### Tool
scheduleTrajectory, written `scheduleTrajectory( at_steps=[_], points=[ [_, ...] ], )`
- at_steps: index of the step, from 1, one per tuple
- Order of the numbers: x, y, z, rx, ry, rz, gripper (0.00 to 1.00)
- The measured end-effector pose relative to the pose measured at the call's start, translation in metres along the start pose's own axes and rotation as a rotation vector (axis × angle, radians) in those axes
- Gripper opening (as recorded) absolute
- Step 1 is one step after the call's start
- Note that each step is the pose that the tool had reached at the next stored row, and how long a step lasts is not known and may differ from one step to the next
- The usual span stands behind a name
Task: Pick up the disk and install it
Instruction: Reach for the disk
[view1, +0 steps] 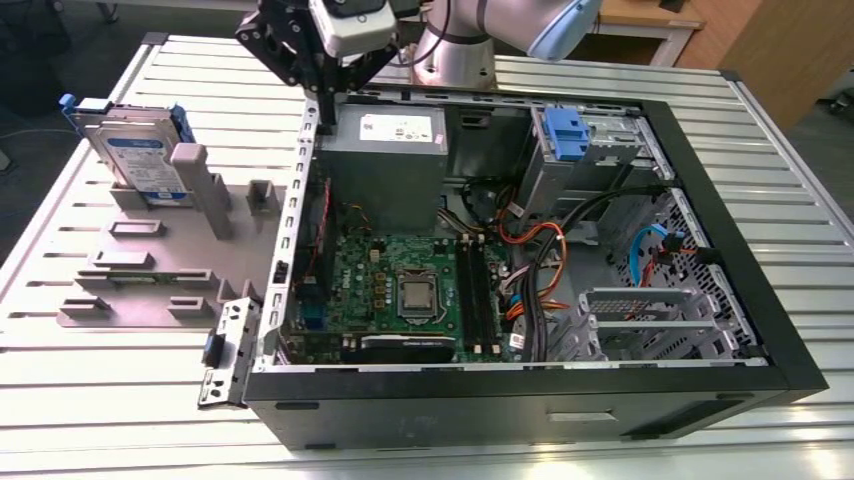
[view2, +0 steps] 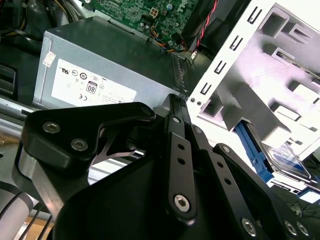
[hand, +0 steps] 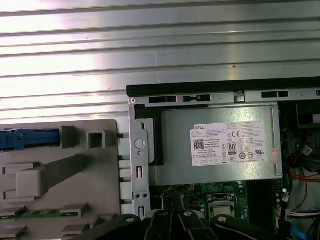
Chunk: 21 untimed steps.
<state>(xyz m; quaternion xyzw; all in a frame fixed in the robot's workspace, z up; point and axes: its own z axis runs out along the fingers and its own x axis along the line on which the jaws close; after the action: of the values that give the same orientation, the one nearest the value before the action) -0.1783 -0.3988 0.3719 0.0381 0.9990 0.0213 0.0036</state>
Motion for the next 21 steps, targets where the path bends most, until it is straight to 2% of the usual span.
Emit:
scheduleTrajectory(
  at_steps=[6, 21],
  points=[
    [0.0002, -0.0001, 0.0011, 0.0001, 0.0017, 0.0, 0.11],
    [0.0043, -0.0004, 0.0023, -0.0002, 0.0018, 0.0, 0.11]
  ],
)
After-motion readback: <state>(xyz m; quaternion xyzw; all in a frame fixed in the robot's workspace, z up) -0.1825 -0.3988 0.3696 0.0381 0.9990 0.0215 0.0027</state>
